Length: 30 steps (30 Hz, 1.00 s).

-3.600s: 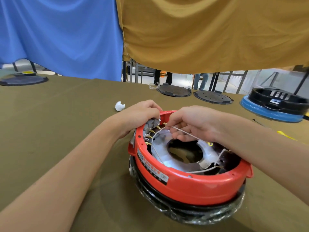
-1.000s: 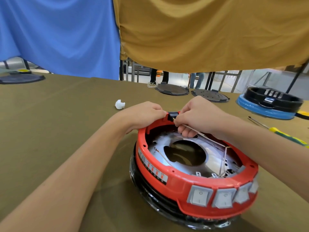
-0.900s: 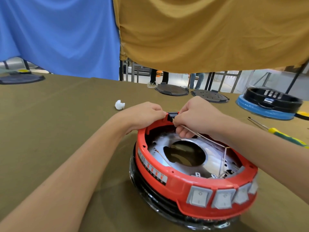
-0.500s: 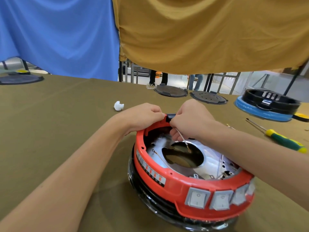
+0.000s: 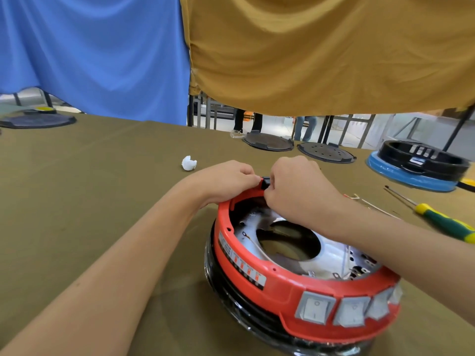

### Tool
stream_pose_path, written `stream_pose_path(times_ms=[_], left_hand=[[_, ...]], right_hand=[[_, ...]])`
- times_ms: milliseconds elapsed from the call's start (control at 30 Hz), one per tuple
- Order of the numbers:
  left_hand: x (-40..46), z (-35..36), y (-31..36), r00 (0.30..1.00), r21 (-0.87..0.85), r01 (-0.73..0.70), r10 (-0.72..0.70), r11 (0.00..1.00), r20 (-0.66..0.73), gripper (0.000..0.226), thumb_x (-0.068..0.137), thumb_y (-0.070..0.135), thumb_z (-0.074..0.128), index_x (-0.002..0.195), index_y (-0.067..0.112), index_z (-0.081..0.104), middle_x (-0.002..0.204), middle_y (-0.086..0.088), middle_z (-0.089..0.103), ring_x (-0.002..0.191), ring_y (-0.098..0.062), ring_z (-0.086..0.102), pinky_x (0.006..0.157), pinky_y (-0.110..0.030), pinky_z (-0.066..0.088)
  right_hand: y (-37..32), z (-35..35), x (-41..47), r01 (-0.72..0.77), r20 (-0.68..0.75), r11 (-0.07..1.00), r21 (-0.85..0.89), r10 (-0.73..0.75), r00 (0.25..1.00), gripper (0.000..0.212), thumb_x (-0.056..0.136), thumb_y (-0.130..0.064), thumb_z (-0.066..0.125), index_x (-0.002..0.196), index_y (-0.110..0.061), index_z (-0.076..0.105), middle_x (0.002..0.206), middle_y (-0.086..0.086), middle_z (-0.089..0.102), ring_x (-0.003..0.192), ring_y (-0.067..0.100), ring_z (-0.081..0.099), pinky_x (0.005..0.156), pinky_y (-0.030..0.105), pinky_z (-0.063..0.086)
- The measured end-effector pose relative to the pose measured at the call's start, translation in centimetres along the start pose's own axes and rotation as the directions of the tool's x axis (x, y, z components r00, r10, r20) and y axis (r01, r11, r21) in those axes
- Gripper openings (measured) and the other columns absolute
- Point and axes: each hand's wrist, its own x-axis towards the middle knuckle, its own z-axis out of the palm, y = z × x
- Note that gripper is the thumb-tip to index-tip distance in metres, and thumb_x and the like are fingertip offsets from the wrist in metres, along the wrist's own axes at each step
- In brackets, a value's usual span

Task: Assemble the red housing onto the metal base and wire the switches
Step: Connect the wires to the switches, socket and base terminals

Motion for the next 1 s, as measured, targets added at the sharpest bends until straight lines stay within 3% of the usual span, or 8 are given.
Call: stream_pose_path(times_ms=[200,367,467,567,633,700,867,1000], left_hand=[[0.1,0.0,0.1,1.0,0.019,-0.006,0.006,1.0,0.004,0.032,0.103,0.033,0.048,0.097,0.007,0.065,0.103,-0.017,0.068,0.079,-0.021,0.056,0.08,-0.041,0.053],[0.2,0.1,-0.1,1.0,0.004,-0.018,0.018,1.0,-0.001,0.028,0.102,0.028,0.047,0.08,0.015,0.059,0.083,-0.005,0.059,0.074,-0.019,0.052,0.07,-0.031,0.043],[0.2,0.1,-0.1,1.0,-0.007,-0.009,0.009,1.0,-0.011,0.03,0.102,0.027,0.046,0.077,0.016,0.058,0.08,-0.004,0.059,0.073,-0.02,0.053,0.069,-0.031,0.044],[0.1,0.1,-0.1,1.0,-0.007,0.006,-0.006,1.0,0.0,0.03,0.102,0.032,0.048,0.089,0.01,0.063,0.089,-0.015,0.063,0.076,-0.022,0.054,0.073,-0.033,0.045],[0.2,0.1,-0.2,1.0,-0.011,0.009,-0.009,1.0,-0.003,0.034,0.102,0.035,0.049,0.098,0.006,0.065,0.1,-0.02,0.067,0.077,-0.022,0.055,0.073,-0.032,0.044],[0.3,0.1,-0.2,1.0,-0.019,0.011,-0.011,1.0,-0.004,0.035,0.102,0.035,0.049,0.102,0.005,0.065,0.103,-0.021,0.068,0.077,-0.022,0.056,0.074,-0.033,0.046],[0.6,0.2,-0.4,1.0,-0.013,0.011,-0.011,1.0,-0.003,0.034,0.101,0.036,0.048,0.1,0.007,0.066,0.094,-0.016,0.067,0.075,-0.022,0.057,0.072,-0.032,0.046],[0.6,0.2,-0.5,1.0,-0.021,0.003,-0.003,1.0,-0.004,0.034,0.101,0.035,0.049,0.099,0.004,0.064,0.085,-0.009,0.06,0.071,-0.022,0.054,0.069,-0.032,0.044]], right_hand=[[-0.3,-0.3,-0.1,0.124,0.067,0.975,-0.187,-0.113,0.991,0.033,0.09,-0.012,0.051,0.063,-0.018,0.033,0.062,0.001,0.039,0.051,0.014,0.036,0.043,0.026,0.02],[-0.6,0.4,-0.4,0.26,0.083,0.921,-0.291,-0.246,0.966,0.021,0.089,-0.011,0.056,0.079,-0.016,0.038,0.064,-0.001,0.032,0.05,0.013,0.028,0.042,0.025,0.018],[-0.8,0.9,-0.4,0.294,0.091,0.899,-0.325,-0.279,0.956,0.018,0.087,-0.005,0.057,0.085,-0.017,0.043,0.068,0.001,0.039,0.058,0.019,0.035,0.042,0.025,0.016],[0.1,0.4,0.4,0.198,0.056,0.959,-0.204,-0.191,0.98,0.024,0.088,-0.012,0.057,0.07,-0.01,0.042,0.064,0.003,0.043,0.056,0.022,0.045,0.043,0.028,0.03],[1.3,-0.5,0.8,0.114,0.027,0.992,-0.062,-0.112,0.993,0.02,0.089,-0.024,0.059,0.075,-0.01,0.057,0.071,0.007,0.06,0.068,0.028,0.059,0.056,0.035,0.05],[2.3,-1.1,0.7,0.049,0.052,0.997,0.064,-0.052,0.997,0.023,0.085,-0.031,0.063,0.079,-0.01,0.066,0.069,0.008,0.068,0.069,0.028,0.066,0.065,0.038,0.058],[2.8,-0.7,0.1,-0.083,0.174,0.964,0.253,0.039,0.984,0.022,0.081,-0.026,0.064,0.069,-0.009,0.071,0.055,0.007,0.069,0.047,0.015,0.059,0.051,0.026,0.053],[2.1,0.1,0.3,-0.084,0.1,0.963,0.257,0.06,0.993,0.021,0.081,-0.02,0.063,0.068,-0.006,0.07,0.063,0.012,0.07,0.065,0.028,0.066,0.056,0.032,0.052]])
